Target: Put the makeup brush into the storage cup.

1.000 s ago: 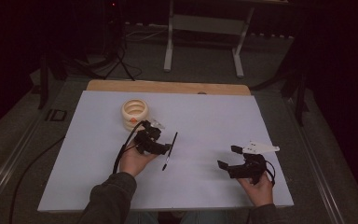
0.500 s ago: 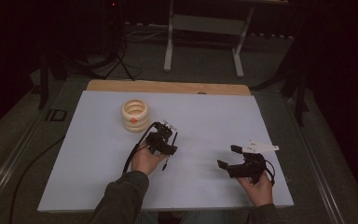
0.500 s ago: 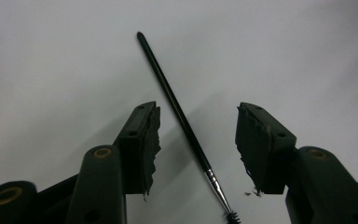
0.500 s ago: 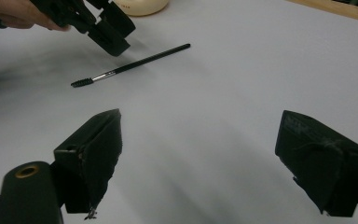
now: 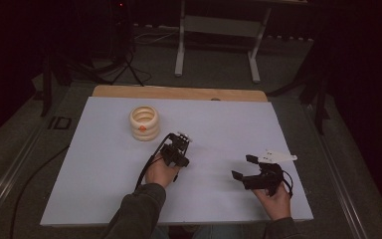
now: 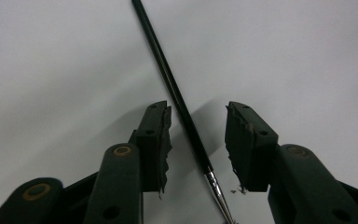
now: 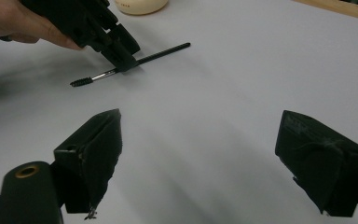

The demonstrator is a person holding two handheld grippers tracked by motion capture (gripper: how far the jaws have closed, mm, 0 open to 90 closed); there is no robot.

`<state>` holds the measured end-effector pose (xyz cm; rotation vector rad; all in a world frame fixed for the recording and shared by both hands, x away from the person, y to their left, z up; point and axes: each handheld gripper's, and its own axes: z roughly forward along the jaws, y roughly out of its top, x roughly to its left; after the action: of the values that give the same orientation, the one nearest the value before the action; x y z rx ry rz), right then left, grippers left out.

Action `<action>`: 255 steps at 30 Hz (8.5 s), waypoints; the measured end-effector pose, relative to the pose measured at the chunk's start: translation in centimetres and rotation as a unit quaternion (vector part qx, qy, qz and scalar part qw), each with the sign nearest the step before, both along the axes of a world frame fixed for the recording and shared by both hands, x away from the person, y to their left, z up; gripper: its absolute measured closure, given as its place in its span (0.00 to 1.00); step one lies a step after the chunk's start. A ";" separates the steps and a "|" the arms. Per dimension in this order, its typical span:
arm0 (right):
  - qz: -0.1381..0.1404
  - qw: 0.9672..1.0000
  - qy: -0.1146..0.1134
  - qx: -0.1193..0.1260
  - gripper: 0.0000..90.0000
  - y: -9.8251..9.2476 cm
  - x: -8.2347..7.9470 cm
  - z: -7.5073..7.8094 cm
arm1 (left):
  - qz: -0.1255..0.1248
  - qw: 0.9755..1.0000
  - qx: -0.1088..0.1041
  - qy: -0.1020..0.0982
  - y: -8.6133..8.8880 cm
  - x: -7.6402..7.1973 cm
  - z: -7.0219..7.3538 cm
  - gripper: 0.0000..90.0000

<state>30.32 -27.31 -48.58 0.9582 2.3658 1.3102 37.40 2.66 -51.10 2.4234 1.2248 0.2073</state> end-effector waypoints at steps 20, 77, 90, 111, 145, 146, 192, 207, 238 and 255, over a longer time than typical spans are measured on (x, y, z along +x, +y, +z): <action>0.001 1.000 0.000 -0.003 0.16 0.4 0.0 0.0 | 0.054 0.998 0.037 0.016 -1.3 -0.1 -0.2 0.92; 0.009 1.000 0.005 -0.014 0.16 1.1 0.2 -0.4 | -0.009 0.999 0.016 0.044 1.0 0.6 0.1 0.96; 0.024 1.000 -0.004 -0.017 0.16 1.9 -0.1 0.1 | -0.050 0.999 0.005 0.022 2.0 -0.6 1.7 0.96; 0.105 0.993 -0.026 -0.046 0.16 6.3 1.3 3.6 | -0.124 0.991 -0.017 -0.044 6.2 -4.4 6.1 0.96; 0.350 0.922 0.014 -0.167 0.60 15.0 1.7 3.1 | -0.330 0.941 -0.016 -0.073 4.7 -9.0 6.0 0.96; 0.359 0.918 0.018 -0.169 0.65 15.1 1.7 3.0 | -0.337 0.939 -0.018 -0.072 4.5 -9.1 6.1 0.96; 0.411 0.891 0.022 -0.192 0.91 14.3 -0.7 1.0 | -0.389 0.921 -0.021 -0.027 3.5 -9.7 4.7 0.95; 0.347 0.931 0.022 -0.110 0.95 10.1 -0.6 0.4 | -0.280 0.949 -0.136 -0.059 8.7 -8.6 5.7 0.56; 0.255 0.967 0.002 -0.008 0.95 12.6 0.6 0.6 | -0.208 0.949 -0.224 -0.077 6.5 -7.1 6.6 0.80; 0.262 0.965 -0.005 -0.035 0.92 13.4 0.3 -0.2 | -0.219 0.941 -0.250 -0.066 6.1 -7.0 6.8 0.95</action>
<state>30.60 -13.95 -48.78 0.3034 2.7451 1.3744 30.36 8.75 -44.30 2.1143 0.5627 -0.0686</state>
